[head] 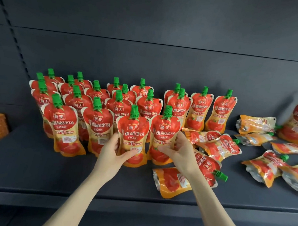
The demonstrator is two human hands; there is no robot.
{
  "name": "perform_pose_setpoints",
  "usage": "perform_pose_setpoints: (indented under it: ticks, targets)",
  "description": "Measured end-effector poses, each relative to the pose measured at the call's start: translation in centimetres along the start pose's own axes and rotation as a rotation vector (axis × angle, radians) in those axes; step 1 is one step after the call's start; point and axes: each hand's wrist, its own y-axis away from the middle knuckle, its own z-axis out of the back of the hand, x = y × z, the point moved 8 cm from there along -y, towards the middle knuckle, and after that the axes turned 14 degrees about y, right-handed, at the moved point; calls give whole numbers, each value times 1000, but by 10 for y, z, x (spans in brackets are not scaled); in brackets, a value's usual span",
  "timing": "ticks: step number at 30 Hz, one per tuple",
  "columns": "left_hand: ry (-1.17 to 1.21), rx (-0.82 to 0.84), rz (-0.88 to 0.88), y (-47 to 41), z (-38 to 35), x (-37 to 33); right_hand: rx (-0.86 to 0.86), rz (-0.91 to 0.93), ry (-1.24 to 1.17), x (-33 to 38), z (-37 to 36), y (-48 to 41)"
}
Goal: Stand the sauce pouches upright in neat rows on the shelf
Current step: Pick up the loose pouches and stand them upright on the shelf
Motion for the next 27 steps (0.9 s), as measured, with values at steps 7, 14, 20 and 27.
perform_pose_setpoints:
  ticks: [7,14,20,27]
  targets:
    - [-20,-54,-29,2,15,-1,-23,11,47,4,-10,-2]
    - [-15,-48,-10,1,23,2,6,8,92,7,-17,-1]
    - [-17,-51,-13,2,25,1,-27,8,125,10,-20,0]
    - [-4,-83,-32,6,23,1,-33,-11,128,11,-22,2]
